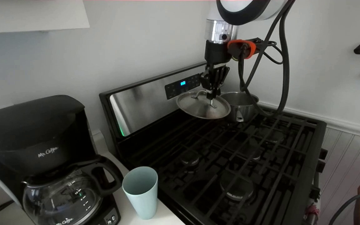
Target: Put the lid on the pot
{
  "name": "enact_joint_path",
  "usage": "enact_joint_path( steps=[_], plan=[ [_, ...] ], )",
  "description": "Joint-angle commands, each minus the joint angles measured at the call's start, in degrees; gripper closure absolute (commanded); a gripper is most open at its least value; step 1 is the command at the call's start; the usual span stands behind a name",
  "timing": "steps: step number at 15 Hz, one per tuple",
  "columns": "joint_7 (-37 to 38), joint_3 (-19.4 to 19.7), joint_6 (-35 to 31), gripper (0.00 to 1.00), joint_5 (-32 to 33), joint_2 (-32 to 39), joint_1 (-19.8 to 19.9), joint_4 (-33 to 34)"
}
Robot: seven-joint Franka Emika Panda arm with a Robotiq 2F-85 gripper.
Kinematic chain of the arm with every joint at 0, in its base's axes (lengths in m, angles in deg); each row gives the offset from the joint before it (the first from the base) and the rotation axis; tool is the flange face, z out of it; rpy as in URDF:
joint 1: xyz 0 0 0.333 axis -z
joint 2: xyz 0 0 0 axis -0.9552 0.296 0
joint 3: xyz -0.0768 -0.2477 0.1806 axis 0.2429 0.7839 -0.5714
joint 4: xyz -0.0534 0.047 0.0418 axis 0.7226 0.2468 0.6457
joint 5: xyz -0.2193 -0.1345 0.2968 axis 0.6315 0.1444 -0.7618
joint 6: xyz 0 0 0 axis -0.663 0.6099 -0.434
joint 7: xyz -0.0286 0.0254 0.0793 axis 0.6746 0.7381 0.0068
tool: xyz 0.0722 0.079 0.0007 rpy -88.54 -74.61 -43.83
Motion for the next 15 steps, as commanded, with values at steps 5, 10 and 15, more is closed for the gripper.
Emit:
enact_joint_path(
  steps=[5,10,15],
  plan=[
    [8.6,1.2,1.0,0.96,3.5,4.3,2.1,4.4],
    [14.3,6.4,3.4,0.96,4.3,12.6,6.3,12.5],
    [12.8,8.2,2.3,0.85,2.8,13.7,7.3,11.5]
  ],
)
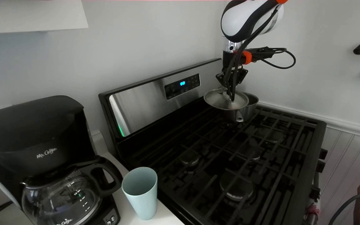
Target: Put the lid on the pot
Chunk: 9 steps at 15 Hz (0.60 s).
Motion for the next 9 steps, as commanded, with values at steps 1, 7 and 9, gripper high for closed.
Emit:
enact_joint_path(
  steps=[1,7,9],
  plan=[
    [-0.1,0.1,0.1,0.96,-0.1,0.1,-0.3,0.0],
    [1.6,2.5,5.5,0.96,-7.4,3.0,3.0,4.6],
    [2.0,3.6,6.8,0.96,-11.2,3.3,4.6,6.2]
  ],
)
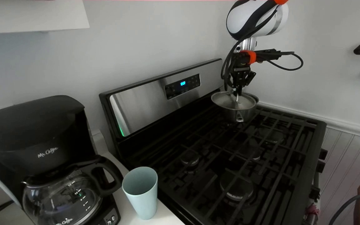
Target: Put the lid on the pot
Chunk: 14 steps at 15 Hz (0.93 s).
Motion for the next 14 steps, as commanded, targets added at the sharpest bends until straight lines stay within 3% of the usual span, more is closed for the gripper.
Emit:
enact_joint_path(
  steps=[1,7,14],
  plan=[
    [2.3,1.6,3.8,0.96,-6.3,1.9,2.8,5.2],
    [15.1,4.8,2.3,0.96,-3.1,7.6,2.9,11.2],
    [20.1,5.0,3.8,0.96,-3.6,13.6,2.7,16.7]
  ],
)
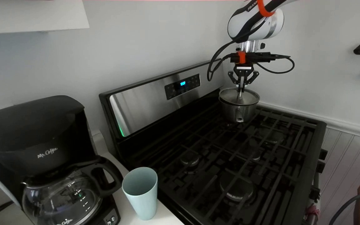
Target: Put the lid on the pot
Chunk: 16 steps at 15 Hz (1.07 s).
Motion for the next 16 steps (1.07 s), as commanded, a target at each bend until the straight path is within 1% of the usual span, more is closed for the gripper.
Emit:
enact_joint_path(
  steps=[1,2,3,5,7,8,9,11,12,15,16],
  plan=[
    [3.0,0.6,2.6,0.96,0.5,2.9,-0.4,4.4],
    [3.0,0.5,3.0,0.60,0.5,2.8,-0.4,4.5],
    [2.8,0.5,3.8,0.60,0.8,2.5,-0.4,4.3],
    [1.6,0.3,4.5,0.47,1.0,0.5,-0.6,3.0],
    [-0.4,0.0,3.9,0.33,1.5,-2.3,-1.0,1.0],
    [-5.1,-0.7,2.7,0.25,2.0,-5.5,-1.3,-1.8],
    [-7.3,-0.7,2.4,0.19,3.3,-7.6,-2.0,-3.6],
    [-11.1,-1.1,0.9,0.05,6.5,-13.2,-3.4,-10.0],
    [-13.1,-1.4,0.6,0.01,7.8,-15.6,-3.7,-12.5],
    [-20.4,-2.3,-0.5,0.00,10.9,-24.1,-3.6,-20.5],
    [-16.4,-2.4,2.3,0.00,8.6,-16.2,-3.1,-11.8]
  ],
)
